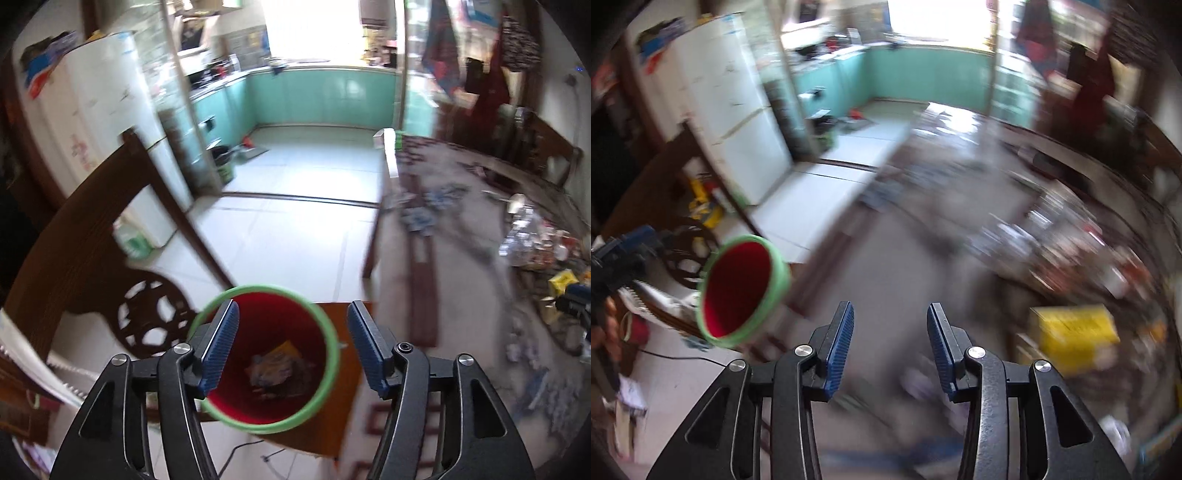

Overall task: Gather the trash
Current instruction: 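Move both open tools back to the table, then grasp the yellow box with the left tool while the right tool grasps the crumpled foil paper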

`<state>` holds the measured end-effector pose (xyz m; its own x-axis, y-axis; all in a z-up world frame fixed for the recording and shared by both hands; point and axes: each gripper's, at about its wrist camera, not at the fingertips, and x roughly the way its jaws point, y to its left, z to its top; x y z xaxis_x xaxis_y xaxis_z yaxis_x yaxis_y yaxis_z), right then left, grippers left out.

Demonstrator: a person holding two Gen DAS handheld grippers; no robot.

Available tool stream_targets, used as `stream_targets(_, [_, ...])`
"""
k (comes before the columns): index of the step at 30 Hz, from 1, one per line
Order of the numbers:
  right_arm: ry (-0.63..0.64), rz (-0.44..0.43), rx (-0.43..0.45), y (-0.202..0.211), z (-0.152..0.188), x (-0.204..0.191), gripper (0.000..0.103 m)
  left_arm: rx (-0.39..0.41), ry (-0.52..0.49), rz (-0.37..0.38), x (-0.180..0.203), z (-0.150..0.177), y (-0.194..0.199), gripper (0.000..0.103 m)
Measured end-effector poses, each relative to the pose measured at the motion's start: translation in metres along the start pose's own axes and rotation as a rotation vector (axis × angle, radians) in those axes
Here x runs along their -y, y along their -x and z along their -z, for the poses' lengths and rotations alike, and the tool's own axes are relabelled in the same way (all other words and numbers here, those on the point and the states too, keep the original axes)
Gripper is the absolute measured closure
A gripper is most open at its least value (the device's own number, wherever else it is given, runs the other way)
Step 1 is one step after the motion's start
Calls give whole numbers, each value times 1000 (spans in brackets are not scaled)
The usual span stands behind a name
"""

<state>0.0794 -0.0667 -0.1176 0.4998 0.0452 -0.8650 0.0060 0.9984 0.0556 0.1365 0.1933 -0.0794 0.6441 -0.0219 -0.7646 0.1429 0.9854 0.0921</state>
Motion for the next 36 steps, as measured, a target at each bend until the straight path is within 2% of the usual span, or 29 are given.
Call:
stream_targets(4, [-156, 91, -24, 30, 41, 78, 59, -5, -43, 84, 43, 0, 3, 36])
stream_targets(7, [-275, 139, -57, 46, 73, 134, 51, -36, -67, 133, 77, 4, 2, 32])
stream_targets(10, [-408, 131, -83, 51, 102, 178, 50, -71, -92, 176, 111, 9, 2, 25])
stream_targets(13, [-514, 141, -89, 46, 122, 209, 50, -103, -117, 231, 152, 14, 5, 23])
stream_targets(15, [-514, 176, -99, 37, 130, 221, 50, -114, -147, 262, 177, 17, 8, 23])
stream_targets(18, [-436, 212, -149, 19, 134, 231, 50, -112, -214, 299, 214, 18, 13, 23])
stream_targets(21, [-395, 237, -153, 10, 133, 240, 50, -101, -285, 320, 245, 18, 16, 23])
stream_targets(23, [-415, 197, -130, 8, 133, 249, 50, -94, -319, 330, 263, 17, 16, 22])
stream_targets(25, [-420, 176, -119, 8, 131, 257, 67, -90, -351, 337, 282, 14, 13, 22])
stream_targets(26, [-413, 165, -117, 8, 129, 260, 70, -85, -369, 341, 293, 11, 10, 22])
stream_targets(32, [-420, 102, -84, 17, 130, 271, 71, -98, -494, 400, 357, 5, -13, 22])
stream_targets(36, [-454, 63, -77, 20, 132, 281, 70, -147, -573, 441, 388, 5, -36, 22])
